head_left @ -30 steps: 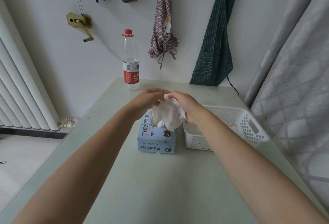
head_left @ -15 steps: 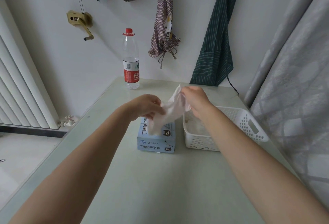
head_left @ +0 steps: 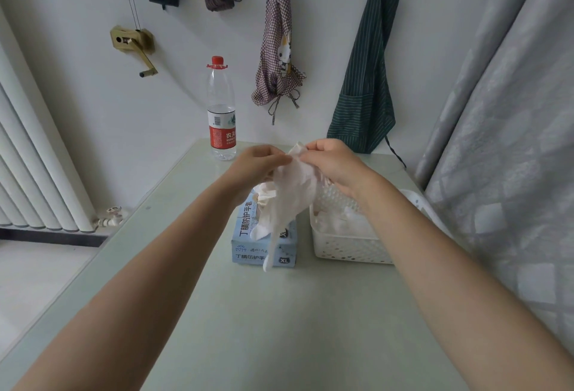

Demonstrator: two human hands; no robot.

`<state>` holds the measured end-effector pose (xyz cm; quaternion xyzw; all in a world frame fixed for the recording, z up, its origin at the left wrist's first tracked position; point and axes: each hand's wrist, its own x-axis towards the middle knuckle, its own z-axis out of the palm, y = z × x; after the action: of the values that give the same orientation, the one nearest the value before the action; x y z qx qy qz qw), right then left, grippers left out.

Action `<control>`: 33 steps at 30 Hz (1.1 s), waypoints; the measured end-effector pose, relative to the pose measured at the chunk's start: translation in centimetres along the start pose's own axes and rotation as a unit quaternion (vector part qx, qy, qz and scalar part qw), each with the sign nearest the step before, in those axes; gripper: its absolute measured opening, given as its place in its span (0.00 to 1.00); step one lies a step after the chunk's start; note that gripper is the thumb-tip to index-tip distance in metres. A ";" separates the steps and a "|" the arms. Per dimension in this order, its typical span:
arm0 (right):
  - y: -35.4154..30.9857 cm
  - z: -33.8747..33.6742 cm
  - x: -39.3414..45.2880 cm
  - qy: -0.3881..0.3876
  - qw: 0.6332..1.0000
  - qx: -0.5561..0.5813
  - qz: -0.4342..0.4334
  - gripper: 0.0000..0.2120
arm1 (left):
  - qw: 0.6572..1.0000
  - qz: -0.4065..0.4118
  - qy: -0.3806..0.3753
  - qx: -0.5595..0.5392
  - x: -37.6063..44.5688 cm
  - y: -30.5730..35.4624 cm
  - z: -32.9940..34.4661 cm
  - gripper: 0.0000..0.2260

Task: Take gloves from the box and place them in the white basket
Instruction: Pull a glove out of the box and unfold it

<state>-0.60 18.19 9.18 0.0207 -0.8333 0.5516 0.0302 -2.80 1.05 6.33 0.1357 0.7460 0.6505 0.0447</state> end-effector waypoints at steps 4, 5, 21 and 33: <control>-0.3 -0.9 -0.4 0.054 0.998 0.004 0.010 0.06 | 1.000 0.000 0.024 0.003 -0.6 0.4 0.9 0.05; -0.3 -1.1 -0.6 0.066 0.998 -0.004 0.009 0.08 | 1.000 0.000 0.029 -0.002 -0.7 0.6 1.2 0.05; -1.4 -3.7 -1.0 0.157 0.987 -0.032 -0.008 0.15 | 0.895 -0.089 -0.246 0.362 -0.3 0.7 1.6 0.13; 0.4 -2.7 1.7 0.093 0.987 0.115 0.069 0.05 | 0.983 -0.121 -0.136 0.011 2.1 -2.0 0.0 0.09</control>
<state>-2.29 20.85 9.95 -0.0853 -0.7572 0.6441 0.0671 -5.07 1.39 4.56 0.1323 0.7512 0.6073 0.2220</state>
